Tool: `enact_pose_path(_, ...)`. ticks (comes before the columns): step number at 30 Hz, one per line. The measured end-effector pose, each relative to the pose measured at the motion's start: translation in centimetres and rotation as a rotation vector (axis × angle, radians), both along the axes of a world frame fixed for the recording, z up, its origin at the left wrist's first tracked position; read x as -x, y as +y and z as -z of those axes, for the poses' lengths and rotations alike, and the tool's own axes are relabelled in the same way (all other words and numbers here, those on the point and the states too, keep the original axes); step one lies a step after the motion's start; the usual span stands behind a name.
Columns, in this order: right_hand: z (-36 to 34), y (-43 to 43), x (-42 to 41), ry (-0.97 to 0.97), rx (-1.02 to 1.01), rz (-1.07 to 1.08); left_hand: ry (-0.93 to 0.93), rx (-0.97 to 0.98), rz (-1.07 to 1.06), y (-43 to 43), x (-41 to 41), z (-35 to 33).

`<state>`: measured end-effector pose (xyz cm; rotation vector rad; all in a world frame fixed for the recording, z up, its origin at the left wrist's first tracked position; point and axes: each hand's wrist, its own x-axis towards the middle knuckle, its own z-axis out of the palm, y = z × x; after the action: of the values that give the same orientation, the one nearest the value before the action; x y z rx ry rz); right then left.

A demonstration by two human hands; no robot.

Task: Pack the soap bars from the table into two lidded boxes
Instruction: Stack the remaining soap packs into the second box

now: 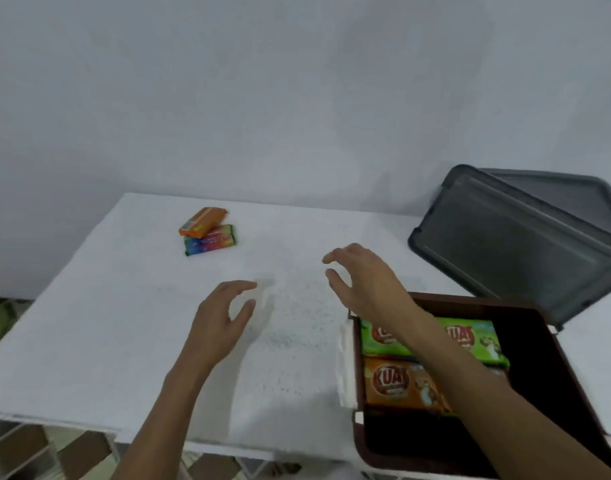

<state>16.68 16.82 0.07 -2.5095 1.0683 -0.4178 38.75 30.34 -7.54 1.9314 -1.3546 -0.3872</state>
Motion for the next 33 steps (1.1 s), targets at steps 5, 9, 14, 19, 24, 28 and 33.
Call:
enact_pose_path(5,2.7,-3.2,-10.6,0.092,-0.077,-0.206,-0.097,-0.095,-0.126,-2.6,-8.9,0.0)
enact_pose_path(9,4.9,-5.4,-17.8,0.221,-0.105,-0.28,-0.154,-0.174,-0.154,-5.5,-14.6,-0.1)
enact_pose_path(14,7.2,-7.3,-24.1,0.267,-0.122,-0.273,-0.218,-0.294,-0.138,-8.9,-19.0,0.9)
enact_pose_path(19,8.9,-8.8,-28.0,0.274,-0.152,-0.279,-0.209,-0.357,-0.115,-11.5,-21.1,1.3)
enact_pose_path(24,9.8,-9.5,-28.6,0.294,-0.105,-0.311,-0.147,-0.376,-0.116,-12.8,-21.6,1.6)
enact_pose_path(28,9.9,-9.3,-27.9,0.283,-0.09,-0.337,-0.123,-0.37,-0.161,-12.8,-21.5,1.6)
enact_pose_path(33,9.4,-9.6,-25.1,0.3,-0.117,-0.307,0.148,-0.275,-0.237,-11.1,-20.9,1.1)
